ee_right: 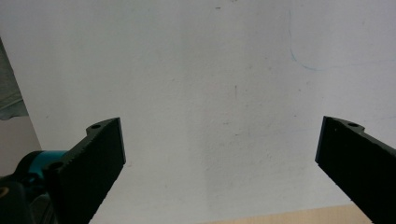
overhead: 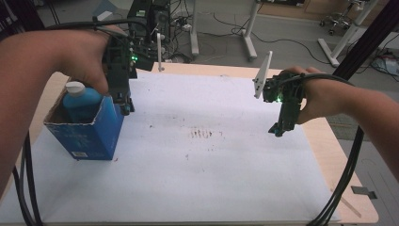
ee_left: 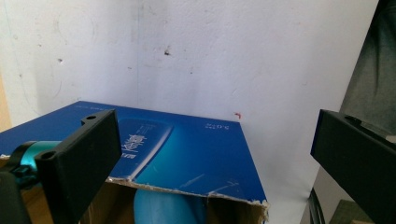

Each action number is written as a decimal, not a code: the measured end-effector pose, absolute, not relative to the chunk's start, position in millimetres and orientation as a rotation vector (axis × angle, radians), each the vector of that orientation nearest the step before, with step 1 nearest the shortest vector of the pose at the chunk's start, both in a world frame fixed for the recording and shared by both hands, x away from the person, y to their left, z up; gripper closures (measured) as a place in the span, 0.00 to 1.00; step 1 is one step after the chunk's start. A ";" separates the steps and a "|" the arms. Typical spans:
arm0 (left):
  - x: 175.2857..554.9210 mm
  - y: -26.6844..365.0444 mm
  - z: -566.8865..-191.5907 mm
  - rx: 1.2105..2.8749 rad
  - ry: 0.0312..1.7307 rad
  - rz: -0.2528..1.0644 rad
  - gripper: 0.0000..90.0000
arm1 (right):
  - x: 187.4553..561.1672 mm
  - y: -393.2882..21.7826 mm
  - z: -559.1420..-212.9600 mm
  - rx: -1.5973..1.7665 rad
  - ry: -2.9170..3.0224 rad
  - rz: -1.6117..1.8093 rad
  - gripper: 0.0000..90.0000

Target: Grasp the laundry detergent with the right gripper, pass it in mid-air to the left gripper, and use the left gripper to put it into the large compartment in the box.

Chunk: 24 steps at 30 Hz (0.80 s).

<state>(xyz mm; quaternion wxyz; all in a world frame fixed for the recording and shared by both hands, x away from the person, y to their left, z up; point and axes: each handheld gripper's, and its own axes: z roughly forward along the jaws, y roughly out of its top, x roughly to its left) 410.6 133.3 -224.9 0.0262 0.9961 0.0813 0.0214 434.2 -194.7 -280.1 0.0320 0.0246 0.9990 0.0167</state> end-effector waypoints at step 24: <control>410.8 124.2 -225.2 3.069 0.224 0.067 0.02 | 437.4 -192.8 -277.0 0.067 3.060 0.072 0.01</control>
